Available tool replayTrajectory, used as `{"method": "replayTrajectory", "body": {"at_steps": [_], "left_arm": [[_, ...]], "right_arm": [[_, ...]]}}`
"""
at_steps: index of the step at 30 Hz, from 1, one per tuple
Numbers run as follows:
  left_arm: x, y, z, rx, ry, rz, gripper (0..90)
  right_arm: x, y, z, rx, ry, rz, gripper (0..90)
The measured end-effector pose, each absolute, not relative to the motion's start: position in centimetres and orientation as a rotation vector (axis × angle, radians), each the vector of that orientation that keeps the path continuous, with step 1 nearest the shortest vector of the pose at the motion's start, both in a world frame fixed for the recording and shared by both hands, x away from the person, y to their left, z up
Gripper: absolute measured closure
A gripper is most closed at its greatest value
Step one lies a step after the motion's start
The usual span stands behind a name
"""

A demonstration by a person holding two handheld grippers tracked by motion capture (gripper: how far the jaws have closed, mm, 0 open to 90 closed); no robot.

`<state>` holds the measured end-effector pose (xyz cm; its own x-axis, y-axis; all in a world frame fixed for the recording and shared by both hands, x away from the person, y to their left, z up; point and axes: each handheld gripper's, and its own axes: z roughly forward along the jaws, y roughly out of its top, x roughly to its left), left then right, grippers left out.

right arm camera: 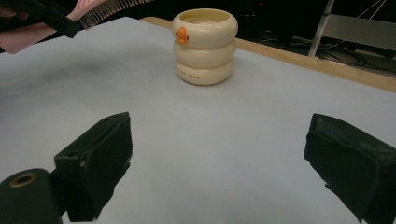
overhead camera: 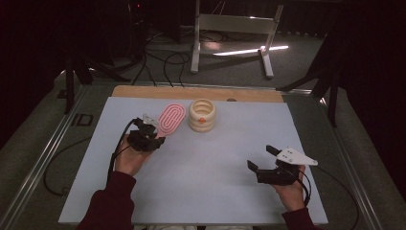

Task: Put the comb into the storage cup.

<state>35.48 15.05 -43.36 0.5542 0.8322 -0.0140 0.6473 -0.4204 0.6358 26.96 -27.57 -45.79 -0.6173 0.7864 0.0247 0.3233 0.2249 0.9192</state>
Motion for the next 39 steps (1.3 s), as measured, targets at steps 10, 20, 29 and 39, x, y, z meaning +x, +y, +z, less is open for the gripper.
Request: {"method": "replayTrajectory", "body": {"at_steps": [10,20,29,39], "left_arm": [[35.1,14.6,-42.8,2.189,1.143,0.431,70.0],[34.7,13.7,-42.0,2.179,1.086,0.452,70.0],[34.4,13.1,-41.4,2.182,1.04,0.472,70.0],[34.3,12.5,-40.9,2.182,1.001,0.483,70.0]], "right_arm": [[27.3,-27.7,-45.4,1.039,2.052,1.388,7.7],[27.5,-27.3,-44.9,1.037,2.061,1.383,7.6],[27.9,-26.9,-44.5,1.049,2.083,1.399,7.7],[28.4,-26.3,-44.3,1.042,2.122,1.398,7.7]]}}
